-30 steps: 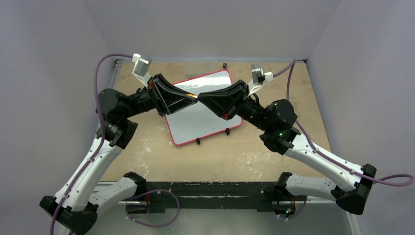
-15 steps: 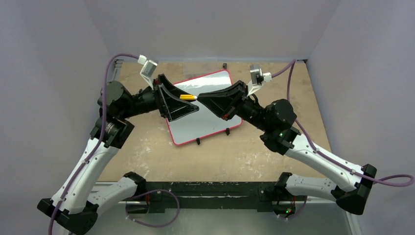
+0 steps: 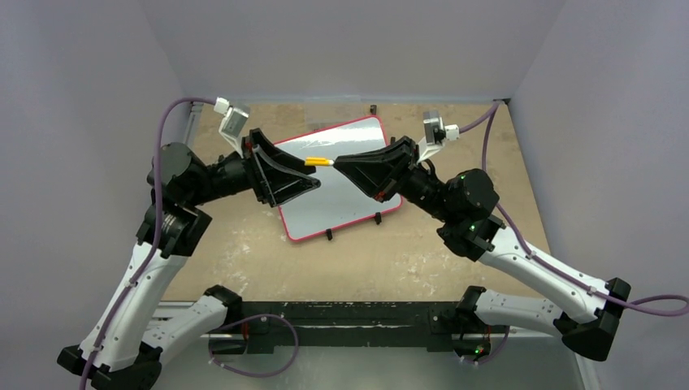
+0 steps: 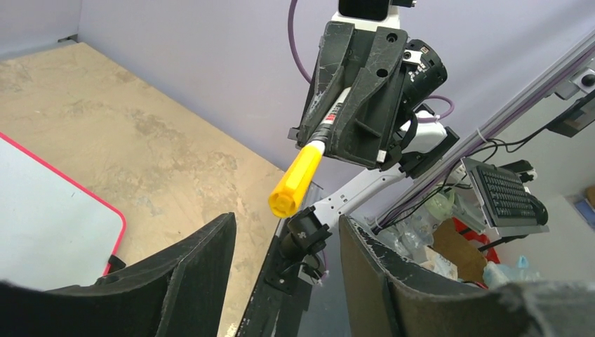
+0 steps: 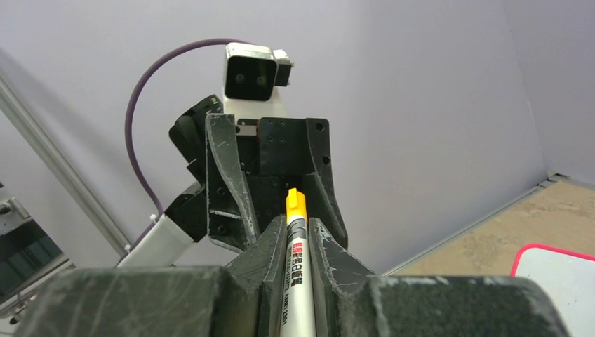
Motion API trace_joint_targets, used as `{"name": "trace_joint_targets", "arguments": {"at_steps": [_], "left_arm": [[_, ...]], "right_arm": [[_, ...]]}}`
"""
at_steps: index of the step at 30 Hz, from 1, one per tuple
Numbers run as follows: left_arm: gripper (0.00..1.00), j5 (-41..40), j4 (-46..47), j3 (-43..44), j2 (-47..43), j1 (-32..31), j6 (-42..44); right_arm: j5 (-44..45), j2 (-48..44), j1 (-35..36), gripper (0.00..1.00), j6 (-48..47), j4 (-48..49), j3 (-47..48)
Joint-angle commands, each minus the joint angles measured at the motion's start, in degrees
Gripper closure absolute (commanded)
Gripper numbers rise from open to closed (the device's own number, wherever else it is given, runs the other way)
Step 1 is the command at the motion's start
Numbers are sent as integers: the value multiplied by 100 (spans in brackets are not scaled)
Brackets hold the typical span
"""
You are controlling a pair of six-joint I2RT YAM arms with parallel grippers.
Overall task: Write a sentence on the whiteboard
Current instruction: Pass from the left arm to the right, then pass from the right arm to the left
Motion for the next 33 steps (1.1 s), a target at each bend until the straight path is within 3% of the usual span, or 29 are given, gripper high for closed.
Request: {"name": "trace_joint_targets", "arguments": {"at_steps": [1,8,18,25,27,31,33], "left_arm": [[45,219,217,168,116,34,31],[53,538,630,307,298,29,-130],[77,1277,1022,457,534,30,-198],[95,1628,488,623,554,30,183],[96,1690,389,629,540,29,279],[81,1841,205,633,527,31,454],[79,1880,124,633,527,34,515]], "right_arm": [[-224,-80,12,100,-100,300,-39],[-416,-65,12,100,-100,242,-56],[-631,129,12,100,-102,-5,98],[-647,158,12,100,-107,-84,162],[-615,140,7,100,-107,-106,164],[-576,131,11,100,-118,-175,204],[-576,134,7,100,-118,-178,205]]}}
